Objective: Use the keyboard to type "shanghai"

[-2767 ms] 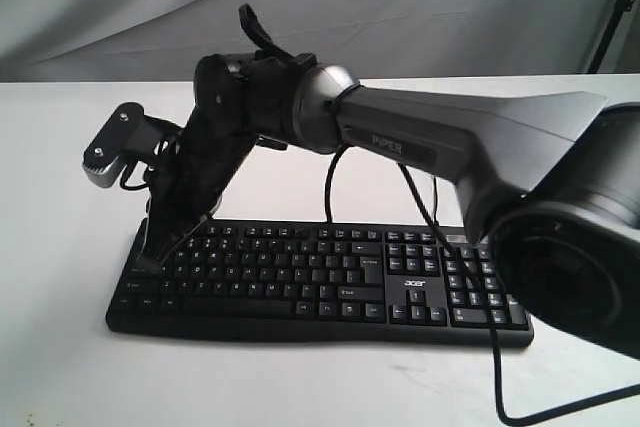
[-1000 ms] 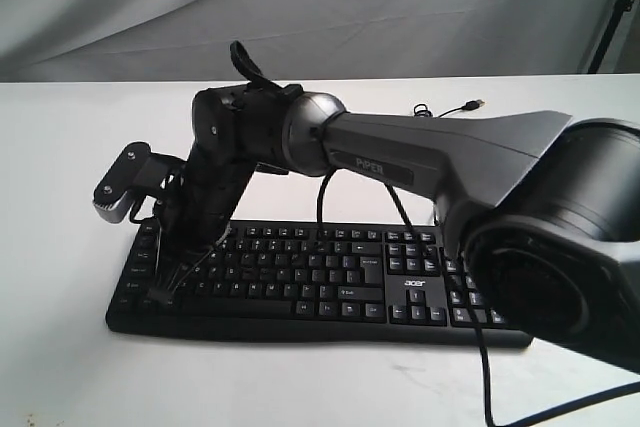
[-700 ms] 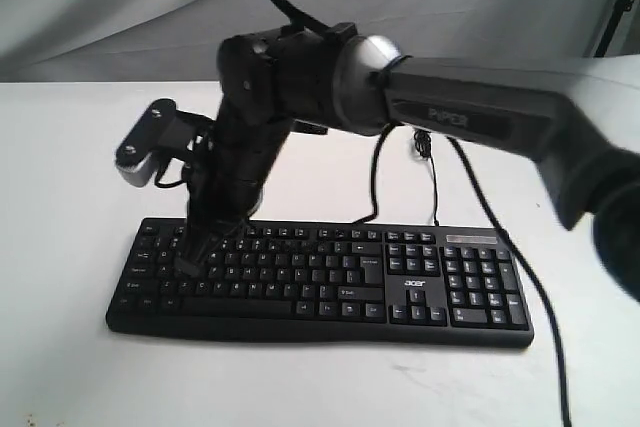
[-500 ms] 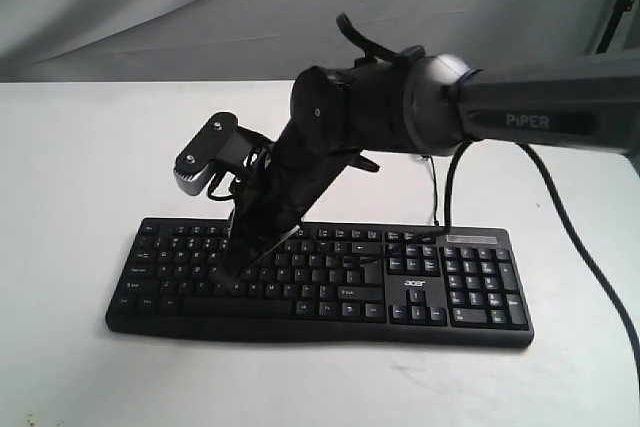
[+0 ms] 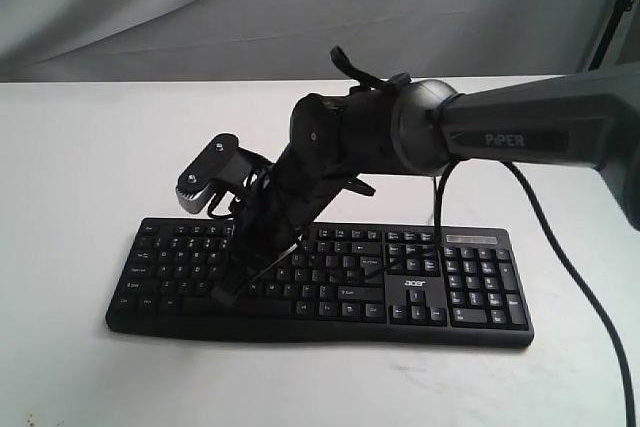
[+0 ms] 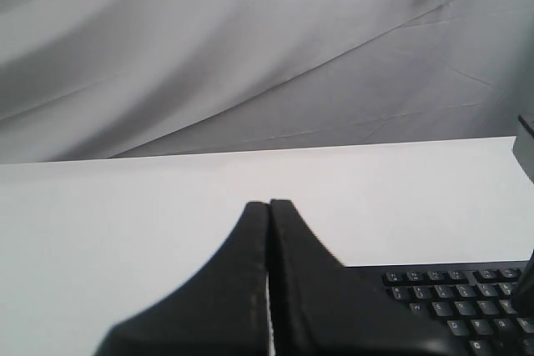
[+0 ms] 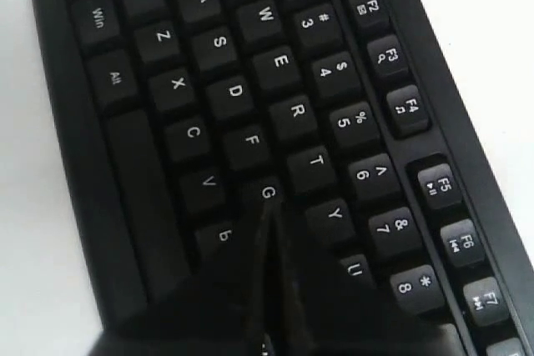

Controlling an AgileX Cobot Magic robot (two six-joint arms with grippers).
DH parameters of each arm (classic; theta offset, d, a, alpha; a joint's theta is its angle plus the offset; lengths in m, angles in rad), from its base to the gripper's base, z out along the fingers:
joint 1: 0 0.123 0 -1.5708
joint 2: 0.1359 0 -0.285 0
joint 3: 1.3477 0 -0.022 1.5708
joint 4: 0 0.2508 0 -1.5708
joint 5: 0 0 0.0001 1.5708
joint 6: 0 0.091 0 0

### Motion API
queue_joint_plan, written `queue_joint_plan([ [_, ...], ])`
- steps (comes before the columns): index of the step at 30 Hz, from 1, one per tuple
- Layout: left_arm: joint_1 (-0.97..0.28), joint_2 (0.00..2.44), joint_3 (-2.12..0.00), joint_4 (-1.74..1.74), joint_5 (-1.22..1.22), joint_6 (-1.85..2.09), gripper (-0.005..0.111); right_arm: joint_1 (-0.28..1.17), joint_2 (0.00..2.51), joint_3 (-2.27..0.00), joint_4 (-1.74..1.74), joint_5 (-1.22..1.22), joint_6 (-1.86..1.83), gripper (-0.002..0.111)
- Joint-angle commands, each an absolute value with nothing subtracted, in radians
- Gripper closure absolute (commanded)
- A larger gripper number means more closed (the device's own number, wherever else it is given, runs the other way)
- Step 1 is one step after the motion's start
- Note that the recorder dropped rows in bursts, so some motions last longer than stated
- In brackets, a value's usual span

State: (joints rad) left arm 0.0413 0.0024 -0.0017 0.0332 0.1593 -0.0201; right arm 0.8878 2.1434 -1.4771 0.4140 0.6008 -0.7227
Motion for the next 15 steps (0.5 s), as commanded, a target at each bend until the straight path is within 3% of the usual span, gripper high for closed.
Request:
queue_joint_plan([
  [1, 0.035, 0.0, 0.0, 0.031, 0.153, -0.023, 0.107, 0.884, 2.153, -1.474, 0.427, 0.587, -0.732, 0.108],
  [15, 0.035, 0.0, 0.0, 0.031, 0.153, -0.023, 0.107, 0.88, 2.175, -1.474, 0.425, 0.589, -0.732, 0.108],
])
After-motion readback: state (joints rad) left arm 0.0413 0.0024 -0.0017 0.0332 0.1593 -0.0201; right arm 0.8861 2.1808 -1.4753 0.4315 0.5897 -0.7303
